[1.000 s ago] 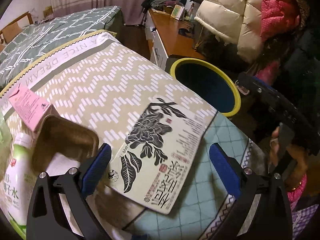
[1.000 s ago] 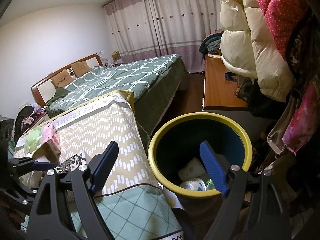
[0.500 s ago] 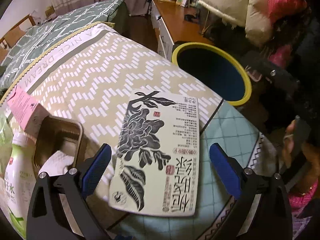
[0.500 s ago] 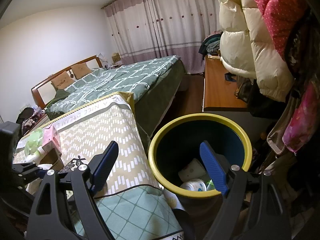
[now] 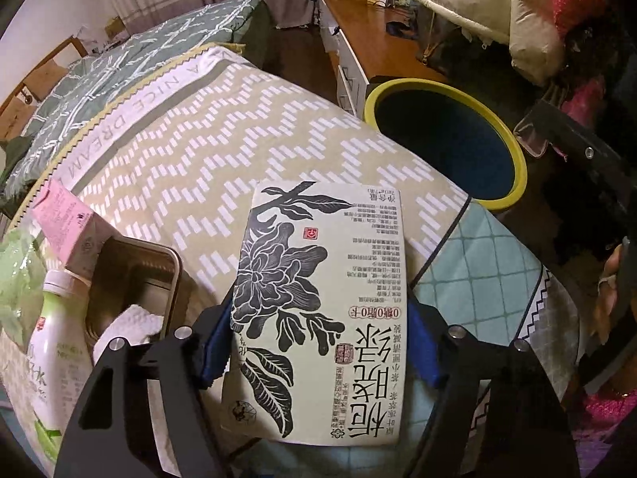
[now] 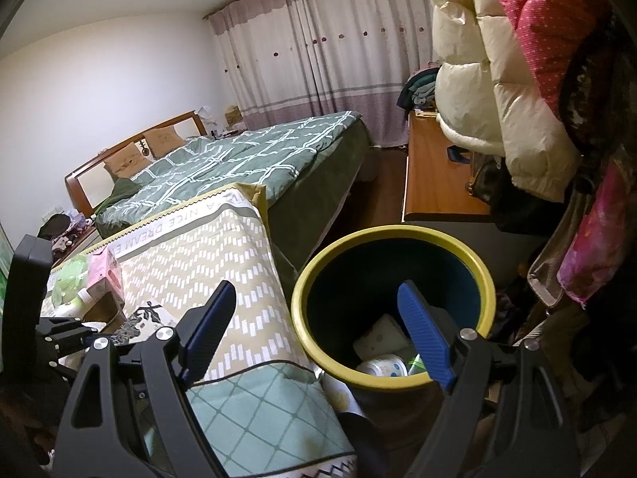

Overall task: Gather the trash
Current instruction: 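Carry the carton over the yellow bin and open the left gripper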

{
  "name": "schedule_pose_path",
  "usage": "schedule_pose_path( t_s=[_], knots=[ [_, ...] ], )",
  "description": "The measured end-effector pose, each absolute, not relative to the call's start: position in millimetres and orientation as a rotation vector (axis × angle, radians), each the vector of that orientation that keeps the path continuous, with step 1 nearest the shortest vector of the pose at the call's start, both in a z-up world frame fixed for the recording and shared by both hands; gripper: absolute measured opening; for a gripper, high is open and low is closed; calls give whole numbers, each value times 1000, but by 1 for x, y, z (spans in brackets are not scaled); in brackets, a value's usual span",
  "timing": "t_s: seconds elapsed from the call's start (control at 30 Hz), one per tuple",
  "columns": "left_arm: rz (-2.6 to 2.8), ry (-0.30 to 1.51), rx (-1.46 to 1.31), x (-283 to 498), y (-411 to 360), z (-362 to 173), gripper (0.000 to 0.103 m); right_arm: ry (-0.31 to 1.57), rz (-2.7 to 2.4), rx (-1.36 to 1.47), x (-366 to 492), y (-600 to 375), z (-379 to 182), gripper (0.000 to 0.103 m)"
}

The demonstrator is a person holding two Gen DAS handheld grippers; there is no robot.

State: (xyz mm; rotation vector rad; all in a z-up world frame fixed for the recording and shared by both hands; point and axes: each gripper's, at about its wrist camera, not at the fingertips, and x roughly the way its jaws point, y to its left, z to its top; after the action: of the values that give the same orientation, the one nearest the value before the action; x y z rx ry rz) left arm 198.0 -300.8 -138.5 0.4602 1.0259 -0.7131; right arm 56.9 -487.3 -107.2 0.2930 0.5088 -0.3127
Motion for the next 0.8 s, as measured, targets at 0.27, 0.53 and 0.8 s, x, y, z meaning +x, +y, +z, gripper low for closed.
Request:
schedule_pose_path(
  t_s=[0.27, 0.53, 0.8],
  knots=[
    [-744, 983, 467, 191, -325, -117, 72, 498, -358, 308, 39, -512, -106, 79],
    [-795, 979, 502, 192, -384, -111, 72, 501, -410, 342, 24, -544, -112, 79],
    [-826, 977, 524, 207, -453, -110, 72, 489, -470, 366, 7, -579, -114, 79]
  ],
)
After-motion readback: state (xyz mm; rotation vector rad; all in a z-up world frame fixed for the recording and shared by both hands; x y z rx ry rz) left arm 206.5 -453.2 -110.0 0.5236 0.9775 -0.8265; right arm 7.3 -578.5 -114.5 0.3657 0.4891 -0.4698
